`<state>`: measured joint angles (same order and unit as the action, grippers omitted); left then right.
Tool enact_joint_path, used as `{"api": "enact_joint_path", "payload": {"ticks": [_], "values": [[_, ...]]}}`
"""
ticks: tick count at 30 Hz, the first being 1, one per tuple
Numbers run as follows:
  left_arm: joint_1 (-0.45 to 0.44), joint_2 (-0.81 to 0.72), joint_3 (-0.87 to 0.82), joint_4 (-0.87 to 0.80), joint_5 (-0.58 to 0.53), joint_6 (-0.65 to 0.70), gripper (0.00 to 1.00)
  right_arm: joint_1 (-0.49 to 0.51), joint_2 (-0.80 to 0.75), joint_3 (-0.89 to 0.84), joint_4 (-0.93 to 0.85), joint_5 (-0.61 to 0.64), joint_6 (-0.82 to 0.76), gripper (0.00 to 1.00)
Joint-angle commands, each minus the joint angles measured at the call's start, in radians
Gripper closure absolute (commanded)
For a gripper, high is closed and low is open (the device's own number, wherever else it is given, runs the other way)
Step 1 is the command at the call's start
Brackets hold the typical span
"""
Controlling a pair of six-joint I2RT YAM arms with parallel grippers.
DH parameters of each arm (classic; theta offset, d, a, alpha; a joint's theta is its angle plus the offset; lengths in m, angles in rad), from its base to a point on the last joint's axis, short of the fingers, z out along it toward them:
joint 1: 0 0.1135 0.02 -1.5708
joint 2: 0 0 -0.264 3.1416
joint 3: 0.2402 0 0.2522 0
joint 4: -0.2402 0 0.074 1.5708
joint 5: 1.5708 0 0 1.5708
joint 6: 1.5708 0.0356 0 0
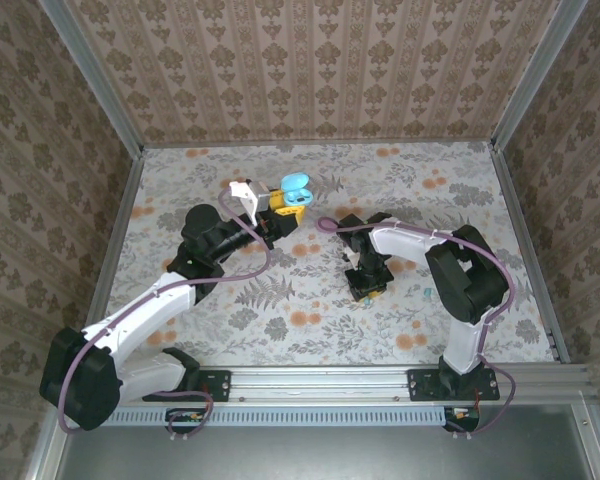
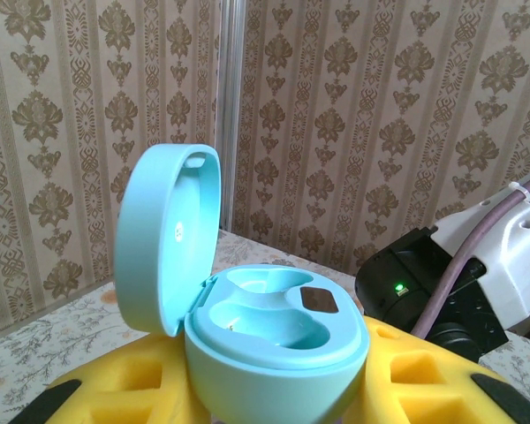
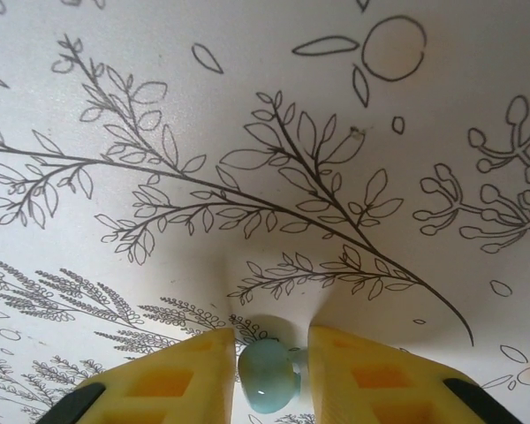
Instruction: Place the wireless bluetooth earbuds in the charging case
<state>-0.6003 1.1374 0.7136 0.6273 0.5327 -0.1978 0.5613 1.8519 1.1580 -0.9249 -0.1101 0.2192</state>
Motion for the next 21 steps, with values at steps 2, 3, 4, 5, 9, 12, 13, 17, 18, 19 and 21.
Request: {"api": "enact_joint_path", "payload": {"ticks": [2, 3, 4, 5, 9, 12, 13, 17, 18, 19, 21], "values": [[0.005, -0.017, 0.015, 0.005, -0.005, 0.014, 0.7, 0.008, 0.007, 0.011, -0.035, 0.031, -0.003, 0.71], [0.005, -0.018, 0.014, 0.003, -0.005, 0.014, 0.7, 0.008, 0.007, 0.012, -0.034, 0.031, -0.001, 0.72], [0.005, -0.018, 0.015, 0.004, -0.006, 0.014, 0.71, 0.008, 0.005, 0.012, -0.031, 0.032, 0.003, 0.72], [0.006, -0.016, 0.015, 0.004, -0.006, 0.015, 0.71, 0.008, 0.002, 0.014, -0.031, 0.032, 0.007, 0.75], [0.005, -0.014, 0.012, 0.003, -0.005, 0.014, 0.71, 0.005, -0.021, 0.011, -0.021, 0.022, 0.021, 0.77], [0.005, -0.013, 0.014, 0.002, -0.005, 0.013, 0.71, -0.009, -0.045, 0.008, -0.017, -0.016, 0.041, 0.77], [0.005, -0.013, 0.014, 0.002, -0.005, 0.013, 0.71, -0.018, -0.067, 0.003, -0.007, -0.048, 0.051, 0.77], [0.005, -0.016, 0.014, -0.004, -0.011, 0.017, 0.71, -0.103, -0.185, -0.023, 0.071, -0.283, 0.126, 0.77], [0.005, -0.018, 0.013, -0.006, -0.013, 0.02, 0.71, -0.13, -0.221, -0.038, 0.114, -0.366, 0.158, 0.77], [0.006, -0.018, 0.012, -0.006, -0.017, 0.02, 0.71, -0.16, -0.263, -0.06, 0.172, -0.461, 0.204, 0.77], [0.006, -0.018, 0.012, -0.008, -0.02, 0.024, 0.71, -0.214, -0.335, -0.1, 0.302, -0.628, 0.293, 0.77]]}}
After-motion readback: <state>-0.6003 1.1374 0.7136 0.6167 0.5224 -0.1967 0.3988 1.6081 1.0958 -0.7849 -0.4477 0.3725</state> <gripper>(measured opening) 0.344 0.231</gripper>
